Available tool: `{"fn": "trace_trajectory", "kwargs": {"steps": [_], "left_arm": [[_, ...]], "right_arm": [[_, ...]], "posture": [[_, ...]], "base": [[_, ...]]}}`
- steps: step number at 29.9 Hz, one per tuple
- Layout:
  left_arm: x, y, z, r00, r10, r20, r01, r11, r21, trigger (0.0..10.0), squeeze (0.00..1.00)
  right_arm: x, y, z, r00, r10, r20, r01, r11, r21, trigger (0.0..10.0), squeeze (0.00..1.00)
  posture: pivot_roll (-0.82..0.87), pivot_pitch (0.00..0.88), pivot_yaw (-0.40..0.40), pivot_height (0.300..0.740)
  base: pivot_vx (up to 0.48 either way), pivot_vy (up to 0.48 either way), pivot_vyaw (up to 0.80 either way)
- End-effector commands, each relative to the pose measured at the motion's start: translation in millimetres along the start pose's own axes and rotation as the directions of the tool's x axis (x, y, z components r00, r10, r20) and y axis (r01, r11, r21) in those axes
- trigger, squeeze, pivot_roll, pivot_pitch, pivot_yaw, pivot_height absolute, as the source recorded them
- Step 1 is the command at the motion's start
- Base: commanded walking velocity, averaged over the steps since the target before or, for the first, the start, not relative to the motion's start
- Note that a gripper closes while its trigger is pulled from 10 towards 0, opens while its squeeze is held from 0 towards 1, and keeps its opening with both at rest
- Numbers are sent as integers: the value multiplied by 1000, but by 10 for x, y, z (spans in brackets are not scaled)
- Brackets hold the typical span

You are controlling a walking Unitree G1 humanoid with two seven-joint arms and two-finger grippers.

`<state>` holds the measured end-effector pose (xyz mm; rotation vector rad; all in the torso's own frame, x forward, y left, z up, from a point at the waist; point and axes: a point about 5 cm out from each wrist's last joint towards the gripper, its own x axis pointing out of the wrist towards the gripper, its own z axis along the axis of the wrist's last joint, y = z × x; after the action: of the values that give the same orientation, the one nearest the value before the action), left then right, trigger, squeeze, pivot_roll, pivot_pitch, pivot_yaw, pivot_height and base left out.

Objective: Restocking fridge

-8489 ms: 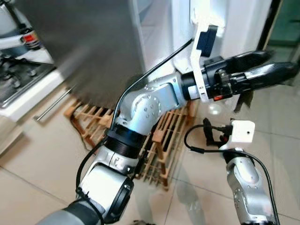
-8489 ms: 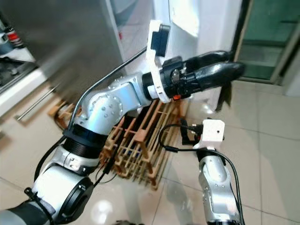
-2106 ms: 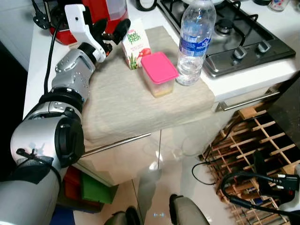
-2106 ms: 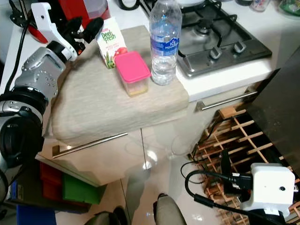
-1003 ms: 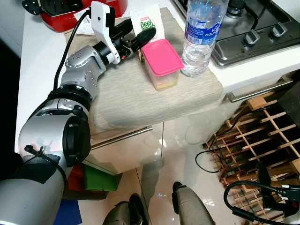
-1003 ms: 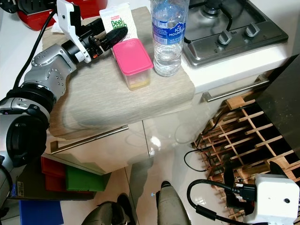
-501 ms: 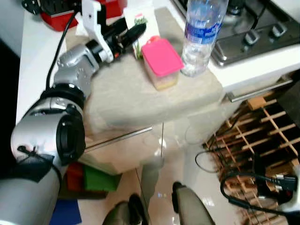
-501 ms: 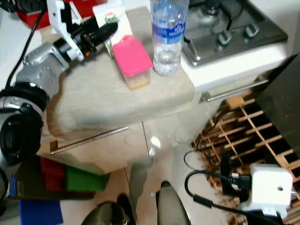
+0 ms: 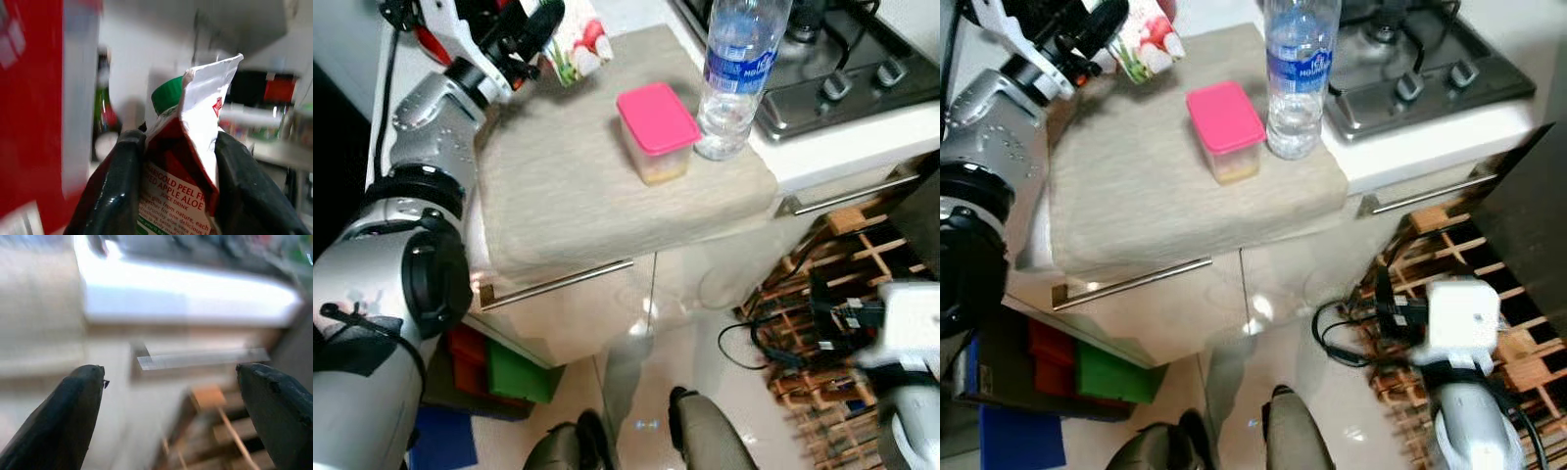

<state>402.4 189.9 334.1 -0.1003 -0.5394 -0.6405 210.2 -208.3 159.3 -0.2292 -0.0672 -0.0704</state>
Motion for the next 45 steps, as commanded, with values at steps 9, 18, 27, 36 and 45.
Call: {"fn": "trace_trajectory", "kwargs": {"steps": [9, 18, 27, 36, 45], "left_arm": [[19, -113, 654, 983, -73, 169, 28, 967, 255, 10000, 0], [-611, -639, -293, 954, 299, -16, -297, 953, 64, 10000, 0], [-607, -1102, -507, 942, 330, -58, -331, 944, -9, 10000, 0], [-649, -1202, -604, 931, 348, -108, -349, 937, 2, 10000, 0], [-733, -1209, -773, 910, 378, -172, -386, 923, -13, 10000, 0]], "right_arm": [[622, 301, -58, 995, 60, 83, -67, 994, 81, 10000, 0], [895, 404, -103, 995, 16, 96, -34, 980, 194, 10000, 0], [969, 443, -66, 989, 76, 130, -96, 984, 151, 10000, 0], [905, 284, -55, 988, 10, 157, -30, 992, 123, 10000, 0], [910, 258, -37, 986, -3, 166, -16, 993, 117, 10000, 0]], "posture": [[-73, 0, 62, 740], [-10, 0, 48, 740], [-43, 0, 11, 740], [-84, 0, 20, 740], [-83, 0, 22, 740]], "base": [[0, 0, 0], [0, 0, 0], [-239, 0, 0], [-380, -230, 0], [-382, -272, 0]]}}
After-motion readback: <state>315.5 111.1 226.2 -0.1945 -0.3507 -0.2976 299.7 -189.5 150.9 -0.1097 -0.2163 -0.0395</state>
